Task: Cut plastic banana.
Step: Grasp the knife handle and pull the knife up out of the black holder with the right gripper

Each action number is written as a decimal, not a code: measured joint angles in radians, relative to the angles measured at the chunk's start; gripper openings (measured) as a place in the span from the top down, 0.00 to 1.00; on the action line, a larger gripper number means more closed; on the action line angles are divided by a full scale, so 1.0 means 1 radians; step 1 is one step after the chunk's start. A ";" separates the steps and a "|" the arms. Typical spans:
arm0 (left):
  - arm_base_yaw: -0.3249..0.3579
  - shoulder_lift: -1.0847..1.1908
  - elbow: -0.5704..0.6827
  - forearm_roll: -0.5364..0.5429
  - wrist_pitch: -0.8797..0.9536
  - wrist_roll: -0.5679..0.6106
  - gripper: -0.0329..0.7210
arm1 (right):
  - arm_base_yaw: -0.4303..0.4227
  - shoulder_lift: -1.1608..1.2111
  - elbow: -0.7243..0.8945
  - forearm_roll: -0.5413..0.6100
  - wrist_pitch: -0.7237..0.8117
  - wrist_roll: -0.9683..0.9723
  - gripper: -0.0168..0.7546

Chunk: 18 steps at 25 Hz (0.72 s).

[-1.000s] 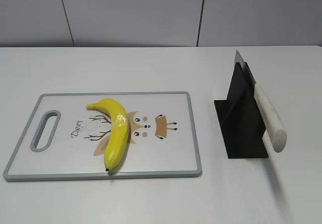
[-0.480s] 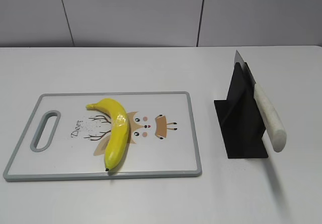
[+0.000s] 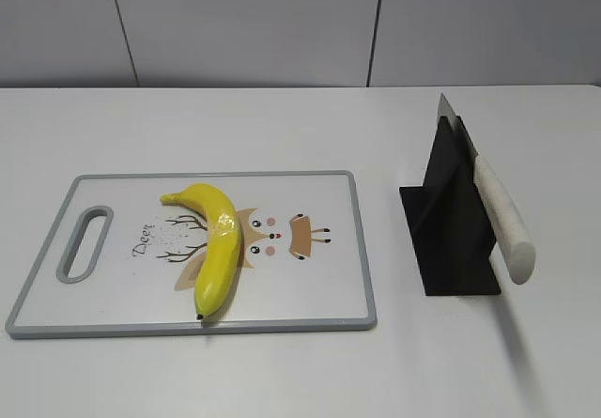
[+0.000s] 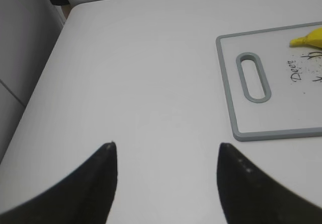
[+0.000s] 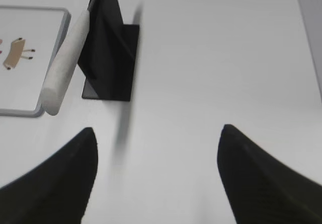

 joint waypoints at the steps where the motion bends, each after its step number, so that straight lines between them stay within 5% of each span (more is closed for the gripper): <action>1: 0.000 0.000 0.000 0.000 0.000 0.000 0.19 | 0.000 0.046 -0.019 0.014 0.015 -0.009 0.25; 9: 0.000 0.000 0.000 0.000 0.000 0.000 0.19 | 0.026 0.357 -0.121 0.090 0.075 -0.021 0.25; 18: 0.000 0.000 0.000 0.000 0.000 -0.001 0.19 | 0.268 0.650 -0.241 0.104 0.075 0.001 0.25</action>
